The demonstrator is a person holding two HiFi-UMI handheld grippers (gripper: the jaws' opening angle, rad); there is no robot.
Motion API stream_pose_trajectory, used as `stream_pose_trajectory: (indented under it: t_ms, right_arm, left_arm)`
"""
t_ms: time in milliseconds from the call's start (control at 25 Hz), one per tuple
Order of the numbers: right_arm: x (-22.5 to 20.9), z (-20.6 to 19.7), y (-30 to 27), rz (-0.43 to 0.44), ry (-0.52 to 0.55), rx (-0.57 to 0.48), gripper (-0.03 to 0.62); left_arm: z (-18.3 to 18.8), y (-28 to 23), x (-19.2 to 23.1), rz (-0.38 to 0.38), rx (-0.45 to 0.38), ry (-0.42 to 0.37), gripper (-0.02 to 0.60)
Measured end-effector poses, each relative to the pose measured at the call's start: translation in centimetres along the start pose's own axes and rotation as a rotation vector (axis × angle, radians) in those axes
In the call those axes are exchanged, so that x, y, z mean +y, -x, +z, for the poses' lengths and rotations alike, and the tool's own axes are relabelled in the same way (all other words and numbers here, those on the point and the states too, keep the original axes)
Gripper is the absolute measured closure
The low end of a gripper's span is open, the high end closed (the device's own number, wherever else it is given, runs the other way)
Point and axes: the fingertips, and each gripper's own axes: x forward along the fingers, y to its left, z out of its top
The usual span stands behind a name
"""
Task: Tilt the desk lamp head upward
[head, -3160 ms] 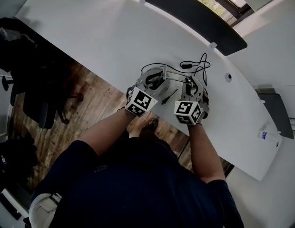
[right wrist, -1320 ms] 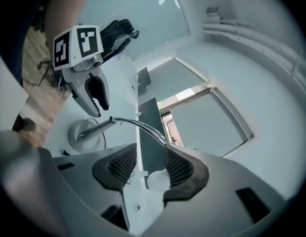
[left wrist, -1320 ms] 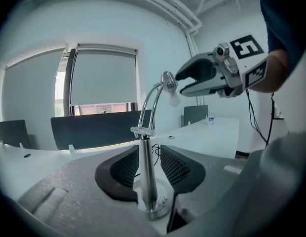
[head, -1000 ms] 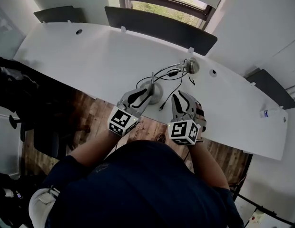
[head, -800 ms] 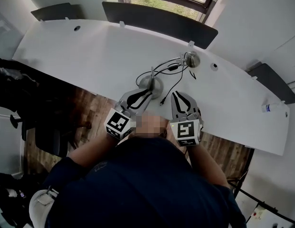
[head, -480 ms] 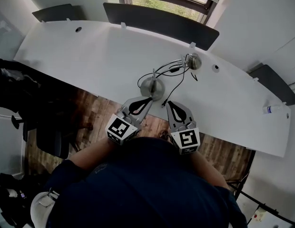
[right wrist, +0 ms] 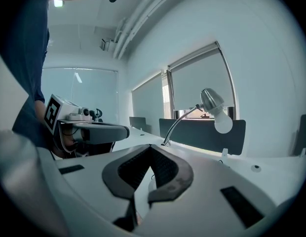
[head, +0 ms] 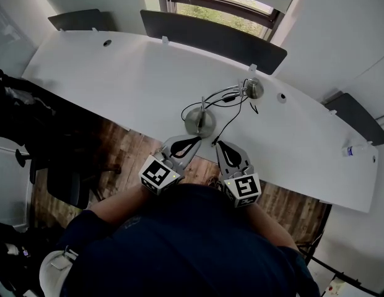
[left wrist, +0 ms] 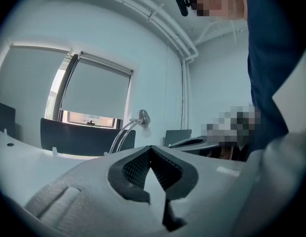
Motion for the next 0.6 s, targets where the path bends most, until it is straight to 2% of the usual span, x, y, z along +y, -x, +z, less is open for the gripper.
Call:
stream_pose_trajectory:
  t_ms: [600]
  right_arm:
    - [0.38, 0.20, -0.08, 0.027, 0.061, 0.030, 0.585]
  left_arm:
    - [0.41, 0.32, -0.26, 0.004, -0.016, -0.004, 0.575]
